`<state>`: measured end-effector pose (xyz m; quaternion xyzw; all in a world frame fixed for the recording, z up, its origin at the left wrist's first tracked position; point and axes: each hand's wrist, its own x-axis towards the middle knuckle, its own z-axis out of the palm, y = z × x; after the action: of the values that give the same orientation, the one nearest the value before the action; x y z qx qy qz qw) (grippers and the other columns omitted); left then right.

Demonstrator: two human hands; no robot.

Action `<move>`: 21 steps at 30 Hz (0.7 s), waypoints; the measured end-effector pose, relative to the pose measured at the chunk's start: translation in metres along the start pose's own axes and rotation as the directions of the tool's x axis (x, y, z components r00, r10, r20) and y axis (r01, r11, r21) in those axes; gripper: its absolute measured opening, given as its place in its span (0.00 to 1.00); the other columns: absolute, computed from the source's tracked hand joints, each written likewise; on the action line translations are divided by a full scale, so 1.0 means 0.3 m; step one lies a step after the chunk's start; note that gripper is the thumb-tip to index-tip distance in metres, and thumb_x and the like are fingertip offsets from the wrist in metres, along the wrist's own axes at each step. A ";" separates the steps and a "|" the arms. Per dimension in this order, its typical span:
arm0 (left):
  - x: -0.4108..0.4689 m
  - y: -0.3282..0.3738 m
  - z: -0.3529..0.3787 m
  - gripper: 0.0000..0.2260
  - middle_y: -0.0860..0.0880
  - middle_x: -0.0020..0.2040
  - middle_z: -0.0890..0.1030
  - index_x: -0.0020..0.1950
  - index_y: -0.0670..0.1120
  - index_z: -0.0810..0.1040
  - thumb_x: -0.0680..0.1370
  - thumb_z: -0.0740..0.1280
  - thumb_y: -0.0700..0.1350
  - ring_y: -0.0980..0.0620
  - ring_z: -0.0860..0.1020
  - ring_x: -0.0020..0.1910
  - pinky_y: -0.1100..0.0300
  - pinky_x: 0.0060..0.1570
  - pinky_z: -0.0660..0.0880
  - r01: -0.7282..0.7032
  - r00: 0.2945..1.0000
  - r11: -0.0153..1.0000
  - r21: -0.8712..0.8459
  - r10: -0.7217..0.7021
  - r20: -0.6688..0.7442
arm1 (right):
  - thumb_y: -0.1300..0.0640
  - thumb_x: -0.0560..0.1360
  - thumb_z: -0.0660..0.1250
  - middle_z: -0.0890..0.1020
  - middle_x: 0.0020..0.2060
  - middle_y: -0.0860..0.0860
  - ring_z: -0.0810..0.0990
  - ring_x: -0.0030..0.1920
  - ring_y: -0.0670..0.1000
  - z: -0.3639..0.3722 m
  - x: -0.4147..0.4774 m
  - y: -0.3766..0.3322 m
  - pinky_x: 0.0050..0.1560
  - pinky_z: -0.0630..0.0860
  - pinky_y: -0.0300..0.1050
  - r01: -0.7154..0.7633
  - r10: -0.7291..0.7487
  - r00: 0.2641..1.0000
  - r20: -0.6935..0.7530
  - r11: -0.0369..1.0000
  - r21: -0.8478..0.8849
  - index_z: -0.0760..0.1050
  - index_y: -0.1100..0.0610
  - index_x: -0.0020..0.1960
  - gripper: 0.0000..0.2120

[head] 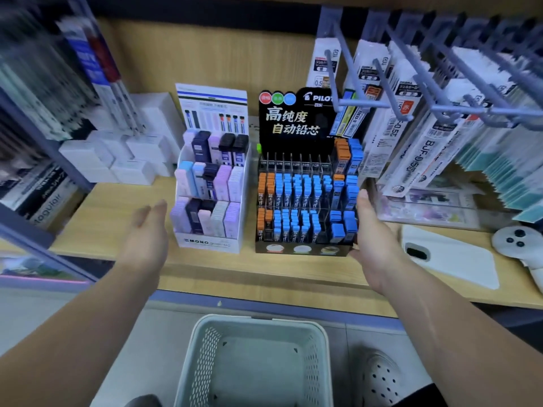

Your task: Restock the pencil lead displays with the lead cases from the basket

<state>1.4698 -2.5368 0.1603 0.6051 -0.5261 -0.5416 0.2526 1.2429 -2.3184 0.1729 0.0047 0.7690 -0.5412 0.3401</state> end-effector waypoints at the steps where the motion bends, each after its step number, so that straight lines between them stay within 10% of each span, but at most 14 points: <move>1: 0.006 -0.016 0.004 0.26 0.52 0.65 0.77 0.69 0.57 0.71 0.75 0.59 0.68 0.47 0.75 0.61 0.49 0.60 0.70 0.030 0.998 0.999 -0.026 -0.029 0.054 | 0.15 0.62 0.54 0.72 0.74 0.46 0.72 0.72 0.53 0.009 -0.005 0.004 0.74 0.63 0.66 -0.001 0.001 1.000 0.001 1.000 0.003 0.65 0.40 0.76 0.49; 9: 0.005 -0.024 0.014 0.19 0.53 0.52 0.84 0.61 0.57 0.78 0.79 0.56 0.63 0.51 0.81 0.49 0.56 0.45 0.74 0.033 0.983 0.999 -0.037 -0.025 0.181 | 0.12 0.55 0.54 0.77 0.70 0.45 0.74 0.70 0.54 0.069 -0.027 0.003 0.73 0.64 0.65 0.040 -0.039 0.999 -0.017 0.998 0.056 0.69 0.39 0.74 0.54; 21: 0.022 -0.017 -0.006 0.15 0.54 0.48 0.84 0.44 0.60 0.80 0.76 0.58 0.66 0.46 0.80 0.53 0.48 0.62 0.73 -0.005 0.971 1.000 -0.012 0.008 0.239 | 0.11 0.54 0.51 0.77 0.69 0.45 0.74 0.69 0.54 0.114 -0.017 -0.001 0.73 0.64 0.65 0.046 -0.045 0.999 -0.024 0.999 0.017 0.70 0.41 0.73 0.56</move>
<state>1.4723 -2.5418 0.1538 0.5322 -0.5518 -0.6126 0.1924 1.2643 -2.3455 0.1696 -0.0036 0.7682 -0.5553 0.3187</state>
